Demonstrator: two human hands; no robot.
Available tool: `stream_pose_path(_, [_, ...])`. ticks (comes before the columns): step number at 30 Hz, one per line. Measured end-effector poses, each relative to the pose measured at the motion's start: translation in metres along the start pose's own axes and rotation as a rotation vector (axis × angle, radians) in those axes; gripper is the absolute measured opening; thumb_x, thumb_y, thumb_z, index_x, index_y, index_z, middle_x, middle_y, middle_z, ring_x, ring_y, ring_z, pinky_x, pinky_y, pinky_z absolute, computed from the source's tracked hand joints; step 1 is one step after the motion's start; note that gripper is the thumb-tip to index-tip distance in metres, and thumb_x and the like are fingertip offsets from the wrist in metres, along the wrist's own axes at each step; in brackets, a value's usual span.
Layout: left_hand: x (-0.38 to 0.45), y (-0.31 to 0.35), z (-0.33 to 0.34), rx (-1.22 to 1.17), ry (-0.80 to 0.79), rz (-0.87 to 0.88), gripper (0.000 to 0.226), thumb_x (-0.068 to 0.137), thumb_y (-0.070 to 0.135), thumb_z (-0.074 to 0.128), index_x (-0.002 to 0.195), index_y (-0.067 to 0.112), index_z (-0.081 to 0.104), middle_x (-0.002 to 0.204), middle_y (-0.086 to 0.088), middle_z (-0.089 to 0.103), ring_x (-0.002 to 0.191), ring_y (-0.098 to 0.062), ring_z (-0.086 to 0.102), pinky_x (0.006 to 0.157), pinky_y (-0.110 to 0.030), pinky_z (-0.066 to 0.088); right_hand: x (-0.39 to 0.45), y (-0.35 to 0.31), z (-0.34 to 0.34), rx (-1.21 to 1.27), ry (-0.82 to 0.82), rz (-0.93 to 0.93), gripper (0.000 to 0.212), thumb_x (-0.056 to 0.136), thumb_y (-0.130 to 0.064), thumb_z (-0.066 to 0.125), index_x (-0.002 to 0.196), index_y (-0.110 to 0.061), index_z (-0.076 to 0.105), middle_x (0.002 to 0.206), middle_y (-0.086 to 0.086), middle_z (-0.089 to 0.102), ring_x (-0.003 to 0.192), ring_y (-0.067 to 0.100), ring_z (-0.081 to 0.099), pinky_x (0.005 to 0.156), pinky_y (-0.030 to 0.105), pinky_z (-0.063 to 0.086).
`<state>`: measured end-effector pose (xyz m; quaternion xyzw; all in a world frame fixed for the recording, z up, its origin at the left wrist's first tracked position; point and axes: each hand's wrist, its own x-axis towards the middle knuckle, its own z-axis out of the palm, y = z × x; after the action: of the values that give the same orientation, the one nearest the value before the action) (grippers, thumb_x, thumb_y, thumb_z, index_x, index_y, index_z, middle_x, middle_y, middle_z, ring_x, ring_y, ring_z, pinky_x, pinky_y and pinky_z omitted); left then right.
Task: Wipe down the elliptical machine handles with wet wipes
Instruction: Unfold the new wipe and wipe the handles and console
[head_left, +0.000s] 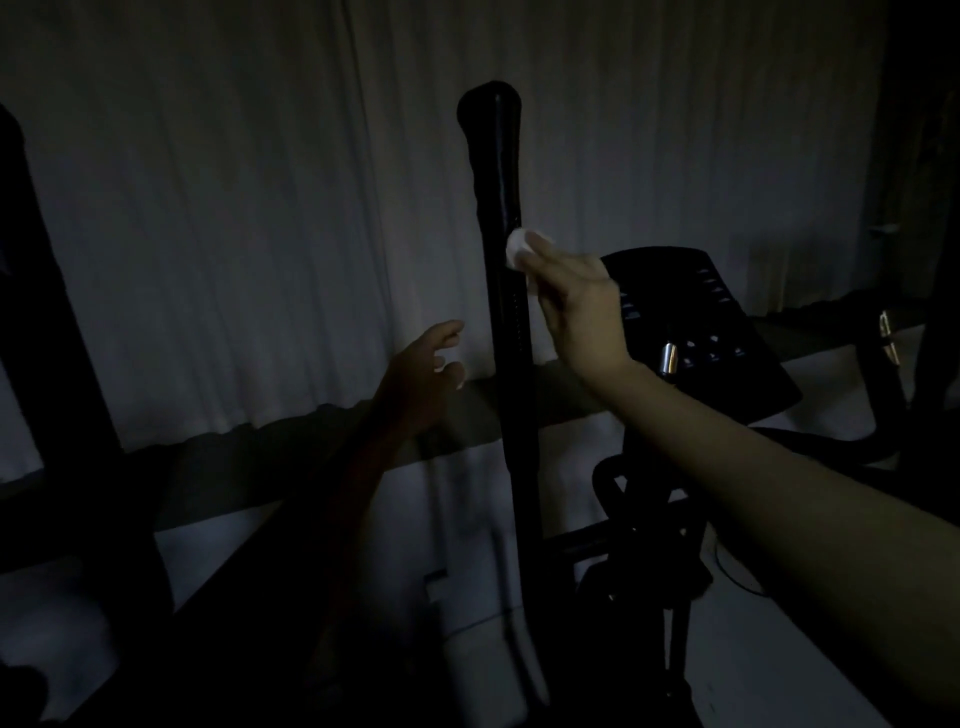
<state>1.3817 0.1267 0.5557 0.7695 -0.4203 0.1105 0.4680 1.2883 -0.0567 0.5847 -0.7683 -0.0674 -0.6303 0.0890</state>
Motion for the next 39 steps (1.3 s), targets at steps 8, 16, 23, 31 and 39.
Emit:
stream_pose_path(8, [-0.002,0.003,0.01,0.033,0.019,-0.006,0.053,0.092,0.002,0.052,0.143,0.017,0.048,0.138,-0.002,0.055,0.119,-0.013,0.053,0.09,-0.015,0.037,-0.125,-0.006,0.014,0.059,-0.238,0.06,0.04,0.087,0.003,0.06,0.126,-0.006,0.065,0.137,0.006,0.057,0.092,0.028,0.063,0.099,0.002,0.025])
stream_pose_path(16, [0.003,0.006,0.007,0.019,0.005,0.003,0.054,0.092,0.001,0.052,0.143,0.019,0.046,0.139,-0.003,0.054,0.124,-0.02,0.052,0.097,-0.027,0.043,0.005,-0.003,0.0,0.149,0.047,0.09,0.039,0.088,0.007,0.056,0.127,0.003,0.061,0.132,0.021,0.059,0.123,0.02,0.056,0.109,0.017,0.037])
stream_pose_path(23, [0.014,0.009,-0.002,0.037,0.047,0.016,0.053,0.095,0.005,0.05,0.144,0.024,0.044,0.141,0.0,0.052,0.123,-0.021,0.052,0.093,-0.034,0.049,-0.008,-0.01,0.022,0.183,0.073,0.247,0.034,0.091,0.007,0.056,0.124,0.002,0.063,0.118,0.016,0.068,0.108,0.02,0.064,0.098,0.011,0.041])
stream_pose_path(31, [0.008,0.006,0.006,0.069,0.01,-0.026,0.055,0.094,0.003,0.049,0.145,0.022,0.043,0.143,-0.002,0.051,0.126,-0.024,0.051,0.1,-0.04,0.049,-0.064,-0.006,0.001,0.243,-0.105,0.416,0.03,0.09,0.002,0.056,0.118,-0.001,0.068,0.108,0.012,0.072,0.097,0.021,0.069,0.087,0.004,0.041])
stream_pose_path(39, [0.005,0.007,-0.002,0.083,0.031,0.003,0.056,0.093,0.003,0.05,0.144,0.023,0.043,0.14,-0.001,0.053,0.122,-0.021,0.054,0.098,-0.041,0.05,0.04,-0.002,0.011,0.433,-0.046,0.469,0.034,0.099,-0.002,0.047,0.13,-0.001,0.059,0.127,0.009,0.064,0.113,0.012,0.061,0.102,0.027,0.049])
